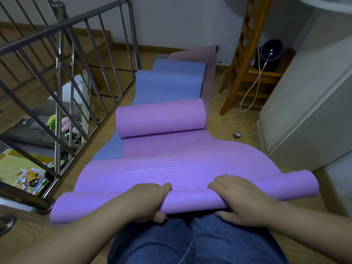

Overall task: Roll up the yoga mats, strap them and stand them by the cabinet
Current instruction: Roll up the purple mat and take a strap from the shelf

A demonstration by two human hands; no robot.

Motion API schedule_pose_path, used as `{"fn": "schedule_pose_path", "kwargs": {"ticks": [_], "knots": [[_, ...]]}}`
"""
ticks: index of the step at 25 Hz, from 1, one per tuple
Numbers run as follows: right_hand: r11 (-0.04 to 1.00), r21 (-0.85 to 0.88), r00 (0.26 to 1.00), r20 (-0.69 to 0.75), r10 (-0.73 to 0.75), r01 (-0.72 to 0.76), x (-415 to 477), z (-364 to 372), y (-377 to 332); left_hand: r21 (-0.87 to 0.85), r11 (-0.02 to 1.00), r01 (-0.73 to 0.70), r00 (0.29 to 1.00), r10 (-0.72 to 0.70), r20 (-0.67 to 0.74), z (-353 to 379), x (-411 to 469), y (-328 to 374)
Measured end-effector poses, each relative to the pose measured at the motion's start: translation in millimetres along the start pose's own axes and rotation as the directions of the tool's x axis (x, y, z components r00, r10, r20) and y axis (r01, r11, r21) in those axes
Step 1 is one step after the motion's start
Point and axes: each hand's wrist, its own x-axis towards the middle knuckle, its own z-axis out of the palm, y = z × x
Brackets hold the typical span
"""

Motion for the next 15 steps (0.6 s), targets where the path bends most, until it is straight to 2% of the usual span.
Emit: {"fn": "schedule_pose_path", "kwargs": {"ticks": [1, 2, 4, 5, 6, 8, 10, 11, 12, 13, 14, 15], "knots": [[0.999, -0.04, 0.993, -0.117, -0.004, 0.0, -8.5, 8.8, -1.8, -0.04, 0.999, -0.009, 0.997, 0.012, 0.072, -3.5, 4.5, -1.1], [1.0, -0.017, 0.987, -0.157, 0.022, -0.025, -10.7, 13.5, -2.0, -0.078, 0.997, -0.003, 0.991, 0.014, 0.135, -6.3, 8.8, -2.2], [0.996, 0.009, 0.987, -0.133, 0.089, -0.089, -2.0, 15.6, -1.8, -0.096, 0.995, 0.019, 0.978, 0.002, 0.207, -11.4, 15.1, -3.5], [0.992, 0.017, 0.989, -0.078, 0.128, -0.127, 4.9, 11.8, -2.5, -0.062, 0.998, 0.026, 0.981, -0.014, 0.194, -12.9, 16.7, -3.4], [0.988, 0.033, 0.988, -0.02, 0.152, -0.151, 11.0, 7.0, -1.5, -0.01, 0.999, 0.033, 0.989, -0.031, 0.145, -12.1, 16.8, -1.3], [0.972, 0.154, 0.981, 0.109, 0.159, -0.175, 21.6, -1.3, 4.5, 0.085, 0.994, 0.072, 0.996, -0.066, -0.065, -3.9, 13.5, 10.2], [0.956, 0.22, 0.953, 0.273, 0.133, -0.196, 33.0, -9.9, 12.6, 0.142, 0.983, 0.115, 0.954, -0.069, -0.293, 8.5, 11.7, 21.3], [0.956, 0.216, 0.94, 0.318, 0.124, -0.199, 37.4, -11.4, 15.3, 0.158, 0.979, 0.128, 0.938, -0.069, -0.338, 12.5, 12.3, 23.5], [0.962, 0.198, 0.944, 0.305, 0.123, -0.189, 39.8, -11.6, 15.2, 0.168, 0.976, 0.14, 0.926, -0.068, -0.372, 12.6, 12.7, 23.0], [0.973, 0.171, 0.973, 0.198, 0.12, -0.155, 38.4, -6.2, 13.9, 0.158, 0.977, 0.142, 0.932, -0.078, -0.353, 10.5, 14.0, 20.1], [0.992, 0.076, 0.995, 0.029, 0.099, -0.101, 34.3, 3.0, 10.5, 0.129, 0.982, 0.137, 0.941, -0.088, -0.327, 7.8, 14.7, 16.0], [0.996, -0.007, 0.993, -0.077, 0.084, -0.085, 28.2, 10.8, 4.5, 0.103, 0.985, 0.141, 0.957, -0.109, -0.267, 5.2, 16.5, 11.9]]}}
